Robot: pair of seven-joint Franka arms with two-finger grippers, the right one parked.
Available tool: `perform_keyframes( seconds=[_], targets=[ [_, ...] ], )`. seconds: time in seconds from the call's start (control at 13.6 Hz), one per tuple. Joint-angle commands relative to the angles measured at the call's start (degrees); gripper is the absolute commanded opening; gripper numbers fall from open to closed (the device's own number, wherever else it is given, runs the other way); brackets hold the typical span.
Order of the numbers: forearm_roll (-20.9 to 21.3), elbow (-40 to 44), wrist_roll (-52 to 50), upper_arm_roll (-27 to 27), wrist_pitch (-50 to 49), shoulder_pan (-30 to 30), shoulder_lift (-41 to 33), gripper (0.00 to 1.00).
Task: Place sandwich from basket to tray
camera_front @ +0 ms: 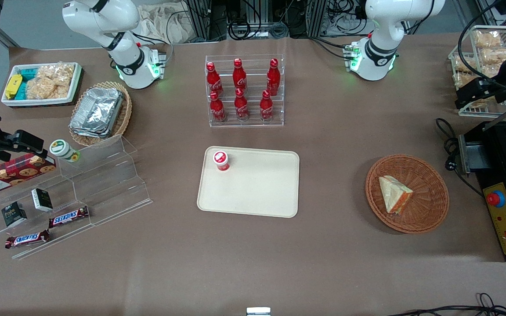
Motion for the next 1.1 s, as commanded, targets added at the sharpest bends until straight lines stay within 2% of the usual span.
perform_keyframes(
  seconds=[0.0, 0.29, 0.66, 1.03],
  targets=[
    [-1.9, 0.4, -0.4, 0.1, 2.1, 1.2, 5.1, 1.0],
    [-2.1, -1.2, -0.5, 0.1, 10.7, 1.1, 13.8, 1.0],
    [-3.4, -10.5, -0.3, -0.2, 29.3, 0.6, 20.1, 1.0],
    [-3.3, -13.9, -0.2, -0.4, 40.9, -0.8, 26.9, 1.0]
  ],
)
